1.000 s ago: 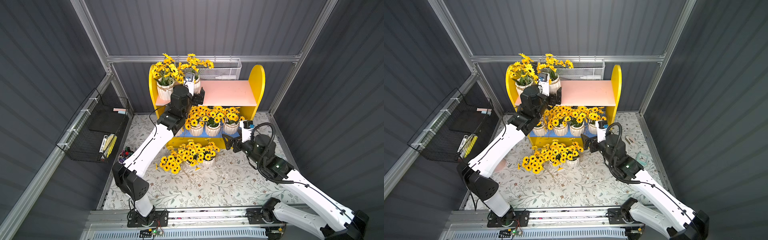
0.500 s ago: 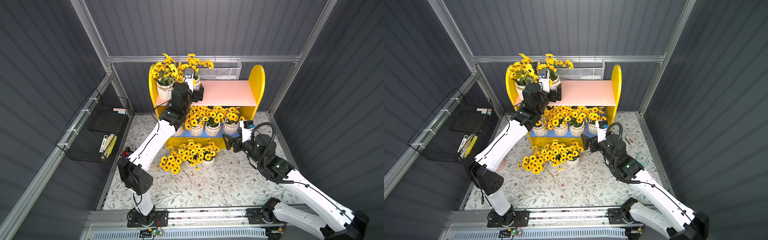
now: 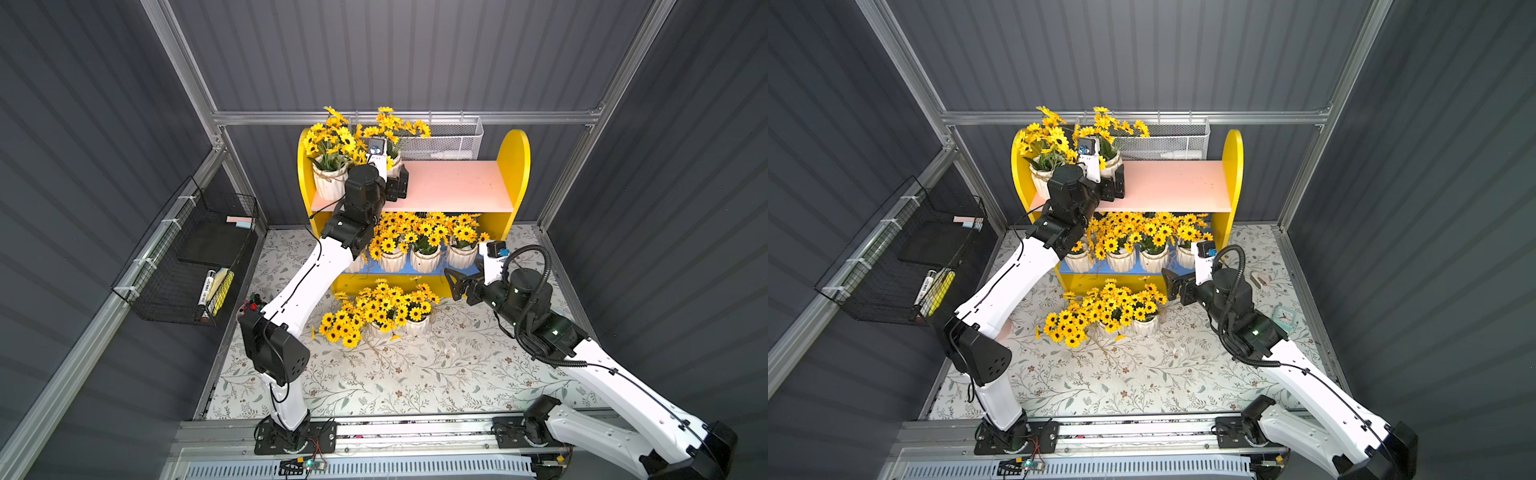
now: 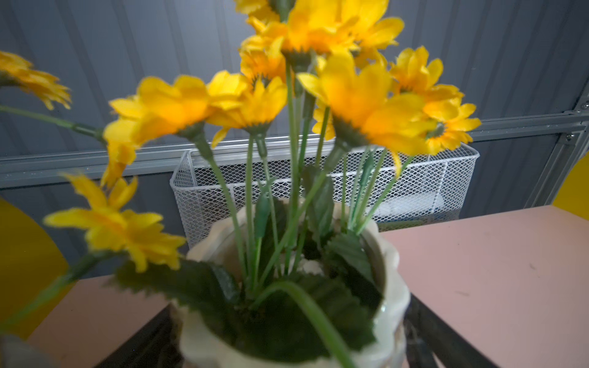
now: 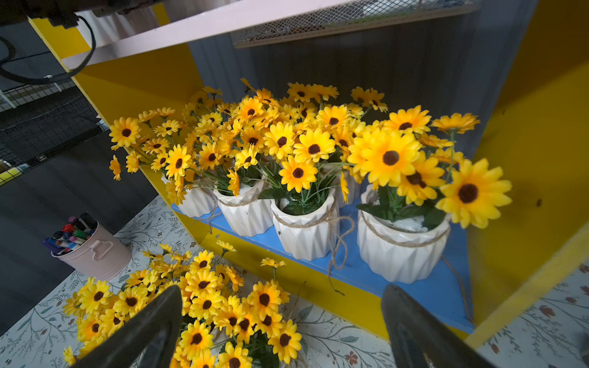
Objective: Take the sunflower pots off the shelves
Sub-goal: Pick up the sunflower pot from the shelf.
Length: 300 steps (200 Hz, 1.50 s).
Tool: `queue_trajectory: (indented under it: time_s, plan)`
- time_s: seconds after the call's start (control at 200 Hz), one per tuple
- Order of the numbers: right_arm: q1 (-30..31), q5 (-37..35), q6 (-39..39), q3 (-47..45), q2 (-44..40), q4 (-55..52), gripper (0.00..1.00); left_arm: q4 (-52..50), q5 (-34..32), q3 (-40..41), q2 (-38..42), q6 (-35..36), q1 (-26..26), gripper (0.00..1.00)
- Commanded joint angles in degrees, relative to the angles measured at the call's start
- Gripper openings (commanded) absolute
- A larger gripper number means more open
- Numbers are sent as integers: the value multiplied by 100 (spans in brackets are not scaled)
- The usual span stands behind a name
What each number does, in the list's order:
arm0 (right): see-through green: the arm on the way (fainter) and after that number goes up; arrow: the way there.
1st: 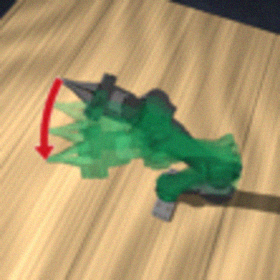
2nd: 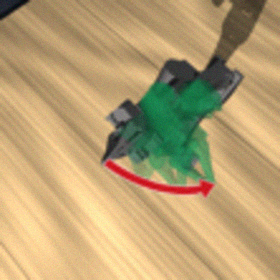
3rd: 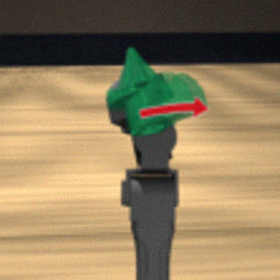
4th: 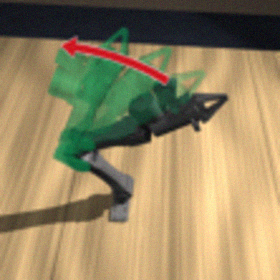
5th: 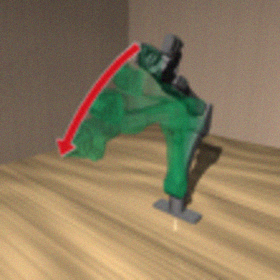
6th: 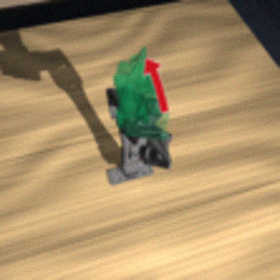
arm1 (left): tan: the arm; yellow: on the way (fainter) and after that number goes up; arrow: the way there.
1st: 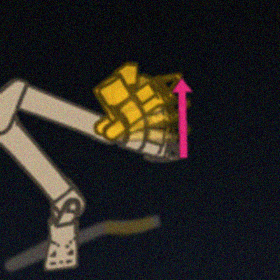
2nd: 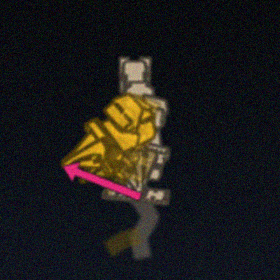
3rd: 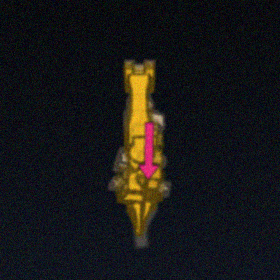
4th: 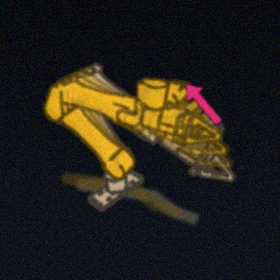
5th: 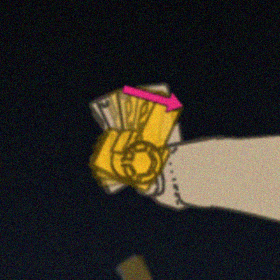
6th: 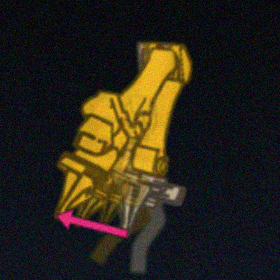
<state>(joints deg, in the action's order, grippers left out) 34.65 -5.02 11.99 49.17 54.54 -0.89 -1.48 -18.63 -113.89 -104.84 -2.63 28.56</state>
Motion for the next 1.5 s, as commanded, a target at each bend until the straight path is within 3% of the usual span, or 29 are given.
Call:
queue_trajectory:
  time_s: [0.0,0.945,1.101,1.181,1.336,1.426,1.496]
  plan:
    - [-38,102,23,-56,-58,86,99,185,118,-289,-157,-71,-52,99]
    - [-219,314,23,-133,-181,89,99,224,269,-743,-675,121,-249,99]
    - [-229,317,23,-135,-206,80,99,213,363,-739,-696,174,-289,93]
    - [-239,318,23,-127,-216,80,99,218,419,-731,-687,182,-307,88]
    - [-249,298,32,-118,-234,89,99,200,542,-695,-657,212,-307,71]
    - [-248,275,15,-118,-251,73,99,183,668,-662,-631,232,-309,52]
    - [-251,218,-1,-118,-281,46,99,166,854,-626,-586,248,-307,29]
